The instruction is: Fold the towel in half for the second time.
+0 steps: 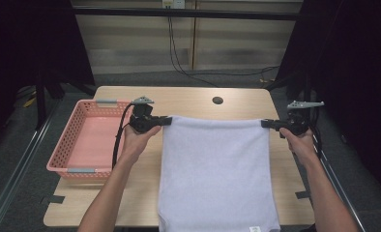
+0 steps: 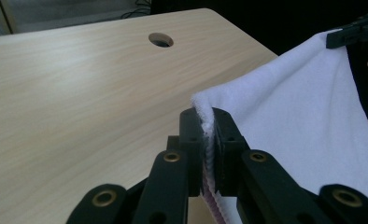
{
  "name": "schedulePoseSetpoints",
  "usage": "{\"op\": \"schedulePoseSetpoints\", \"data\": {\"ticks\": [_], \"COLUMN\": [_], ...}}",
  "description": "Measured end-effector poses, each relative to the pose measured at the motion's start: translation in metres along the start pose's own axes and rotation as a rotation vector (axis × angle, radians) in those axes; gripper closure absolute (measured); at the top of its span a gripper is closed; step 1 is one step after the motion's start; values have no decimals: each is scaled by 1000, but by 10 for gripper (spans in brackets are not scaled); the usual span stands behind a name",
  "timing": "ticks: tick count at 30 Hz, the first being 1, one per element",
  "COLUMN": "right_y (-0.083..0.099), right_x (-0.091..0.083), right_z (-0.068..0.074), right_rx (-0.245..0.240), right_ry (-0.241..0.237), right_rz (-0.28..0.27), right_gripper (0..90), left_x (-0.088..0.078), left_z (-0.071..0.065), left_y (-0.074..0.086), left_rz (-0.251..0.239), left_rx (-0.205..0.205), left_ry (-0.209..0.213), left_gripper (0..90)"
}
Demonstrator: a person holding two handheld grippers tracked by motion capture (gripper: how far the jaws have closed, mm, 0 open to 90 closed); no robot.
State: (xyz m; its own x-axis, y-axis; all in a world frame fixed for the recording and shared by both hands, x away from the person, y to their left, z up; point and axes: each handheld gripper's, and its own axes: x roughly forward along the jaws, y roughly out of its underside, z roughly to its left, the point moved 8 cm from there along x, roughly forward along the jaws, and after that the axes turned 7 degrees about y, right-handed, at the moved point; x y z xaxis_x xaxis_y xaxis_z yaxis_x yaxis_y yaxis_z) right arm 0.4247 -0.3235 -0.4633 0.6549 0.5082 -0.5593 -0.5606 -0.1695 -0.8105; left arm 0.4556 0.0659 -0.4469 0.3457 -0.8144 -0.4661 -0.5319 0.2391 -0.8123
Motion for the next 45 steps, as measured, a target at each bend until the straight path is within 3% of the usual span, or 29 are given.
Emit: {"op": "schedulePoseSetpoints", "data": {"ticks": [7,11,14,18,20,26,29,34,38,39,41,45], "right_y": [-22,-35,-40,-37,-35,-24,-16,-1,16,21,34,61], "right_x": [0,-2,-8,-19,-27,-49,-60,-78,-87,-89,-92,-93], "right_z": [-7,-7,-3,6,11,29,38,50,60,63,70,80], "right_rx": [19,13,14,-9,-10,-56,-77,-94,-98,-100,-102,-102], "right_ry": [-3,-7,-21,-29,-42,-67,-87,-111,-135,-144,-159,-176], "right_rz": [-40,-70,-97,-101,-117,-114,-118,-122,-122,-123,-113,-78], "right_gripper": [868,868,868,868,869,868,868,867,867,867,867,866], "left_x": [-6,-8,-12,-18,-21,-39,-46,-56,-60,-61,-61,-59], "left_z": [12,13,11,-2,-10,-29,-42,-62,-78,-86,-95,-92], "left_y": [-10,-14,-14,-12,-9,-1,6,20,41,48,62,82], "left_rz": [-49,-57,-63,-76,-72,-85,-95,-92,-66,-60,-18,-8], "left_rx": [-11,2,18,33,60,90,88,122,112,117,144,121], "left_ry": [3,-1,3,31,31,48,88,89,92,104,89,109], "left_gripper": [845,846,845,845,845,845,845,845,844,845,844,844]}}
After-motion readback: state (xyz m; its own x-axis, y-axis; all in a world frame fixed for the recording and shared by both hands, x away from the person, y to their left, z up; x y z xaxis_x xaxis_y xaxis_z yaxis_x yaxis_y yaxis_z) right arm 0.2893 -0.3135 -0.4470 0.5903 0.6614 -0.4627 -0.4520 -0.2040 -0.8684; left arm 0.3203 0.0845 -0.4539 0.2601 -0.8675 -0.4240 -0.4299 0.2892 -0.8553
